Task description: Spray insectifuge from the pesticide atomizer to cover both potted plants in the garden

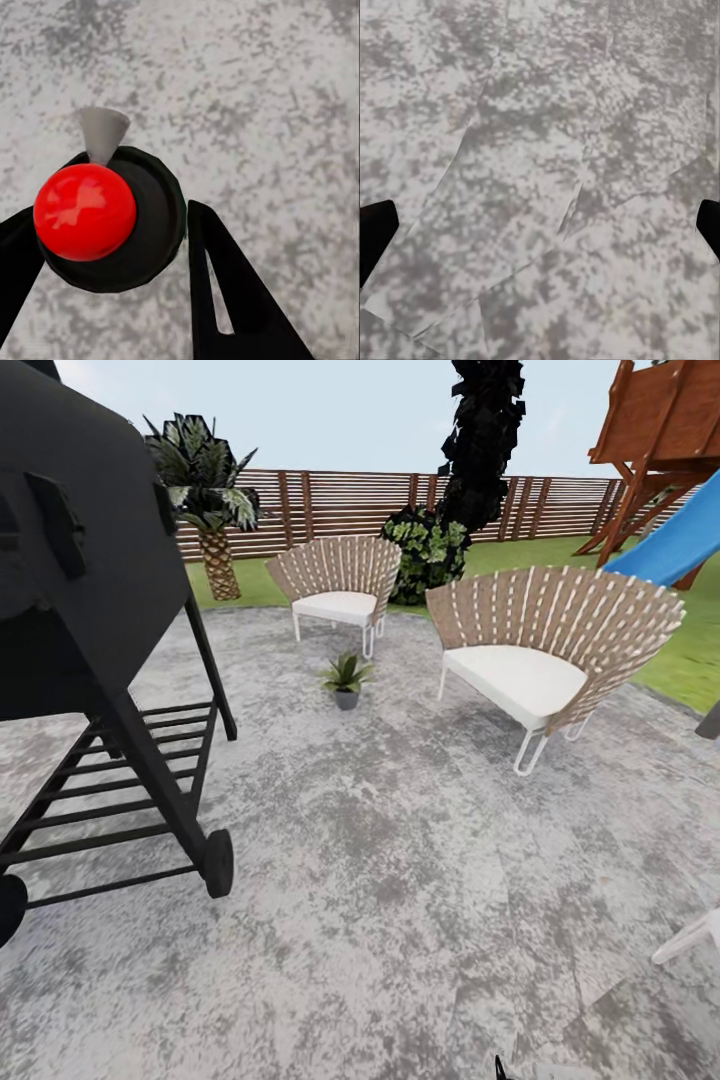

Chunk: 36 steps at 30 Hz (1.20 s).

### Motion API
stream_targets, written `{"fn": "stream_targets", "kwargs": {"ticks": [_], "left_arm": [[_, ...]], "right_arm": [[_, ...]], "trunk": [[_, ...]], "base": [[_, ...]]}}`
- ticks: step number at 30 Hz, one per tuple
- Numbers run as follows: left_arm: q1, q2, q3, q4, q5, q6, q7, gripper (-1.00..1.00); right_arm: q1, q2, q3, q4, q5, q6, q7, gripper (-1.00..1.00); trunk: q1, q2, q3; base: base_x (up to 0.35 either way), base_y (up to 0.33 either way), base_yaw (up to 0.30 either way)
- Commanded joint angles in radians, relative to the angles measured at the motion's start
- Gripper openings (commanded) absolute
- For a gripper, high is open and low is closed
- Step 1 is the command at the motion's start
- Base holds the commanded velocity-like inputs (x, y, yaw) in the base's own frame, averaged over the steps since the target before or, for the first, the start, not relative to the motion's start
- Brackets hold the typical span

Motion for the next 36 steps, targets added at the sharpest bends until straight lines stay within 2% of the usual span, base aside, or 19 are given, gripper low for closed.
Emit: {"fn": "stream_targets", "kwargs": {"ticks": [1, 22, 36], "left_arm": [[-0.001, 0.0, 0.009, 0.001, -0.007, -0.003, -0.002, -1.0], [-0.001, 0.0, 0.009, 0.001, -0.007, -0.003, -0.002, -1.0], [-0.001, 0.0, 0.009, 0.001, -0.007, -0.003, -0.002, -1.0]], "right_arm": [[-0.001, 0.0, -0.005, 0.001, 0.011, -0.003, -0.004, 1.0], [-0.001, 0.004, -0.005, 0.001, 0.011, -0.002, -0.005, 1.0], [-0.001, 0.005, -0.005, 0.001, 0.011, -0.003, -0.006, 1.0]], "trunk": [[0.0, 0.0, -0.001], [0.0, 0.0, -0.001], [0.0, 0.0, 0.002]], "base": [[0.306, -0.133, 0.0], [0.304, -0.136, 0.001], [0.301, -0.137, 0.253]]}}
